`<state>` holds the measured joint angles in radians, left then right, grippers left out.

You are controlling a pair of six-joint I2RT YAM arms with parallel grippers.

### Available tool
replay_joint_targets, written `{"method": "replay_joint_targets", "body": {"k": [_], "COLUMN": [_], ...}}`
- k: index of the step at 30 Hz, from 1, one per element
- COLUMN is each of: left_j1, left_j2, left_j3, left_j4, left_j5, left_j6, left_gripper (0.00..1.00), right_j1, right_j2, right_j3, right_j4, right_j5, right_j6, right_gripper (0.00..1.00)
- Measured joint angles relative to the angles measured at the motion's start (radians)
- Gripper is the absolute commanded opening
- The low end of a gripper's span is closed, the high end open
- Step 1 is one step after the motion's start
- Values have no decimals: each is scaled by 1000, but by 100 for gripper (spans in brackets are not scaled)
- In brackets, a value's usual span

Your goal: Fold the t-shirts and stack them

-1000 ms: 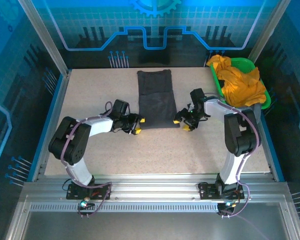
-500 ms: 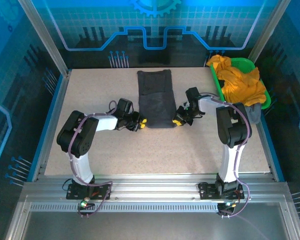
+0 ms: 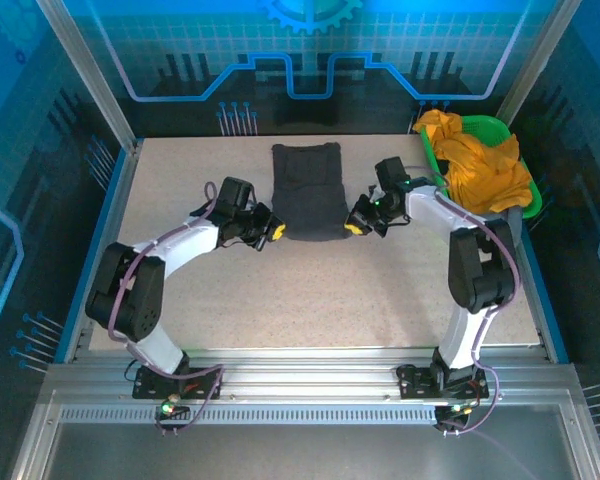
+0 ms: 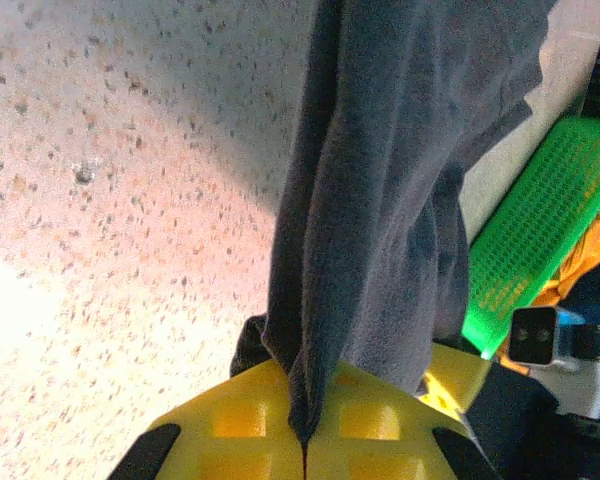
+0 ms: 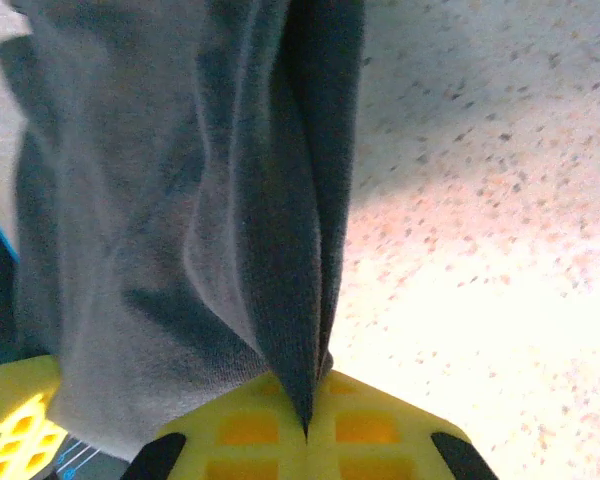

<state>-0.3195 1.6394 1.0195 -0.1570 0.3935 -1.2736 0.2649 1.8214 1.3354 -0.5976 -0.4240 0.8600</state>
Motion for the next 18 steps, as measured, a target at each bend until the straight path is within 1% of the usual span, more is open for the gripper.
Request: {"method": "replay_joint_targets", "body": {"k": [5,7,10,14,18], "left_j1": [-8,-26,-79,-152,-161], "left_j2": [-81,-115,-187,-366,-555], "left_j3": [-120,-187,-290,-405,-423], "left_j4": [-57,-89,-152,-224,-253], "left_j5": [71,91,120,158,157], "left_j6": [43,61,84,94,67], "left_gripper": [0,0,0,0,0], "right_j1": [55,97,188,283,299], "right_j2": [-117,-159,-238,-391,-552], "right_j3": [-140,-227,-389,-549,-549], "right_j4": [-2,-5,-13,-57,-99], "right_j5": [-3,-4,-3,-6,-6], "right_j6": [0,1,10,50,92], "right_gripper": [0,0,0,0,0]}}
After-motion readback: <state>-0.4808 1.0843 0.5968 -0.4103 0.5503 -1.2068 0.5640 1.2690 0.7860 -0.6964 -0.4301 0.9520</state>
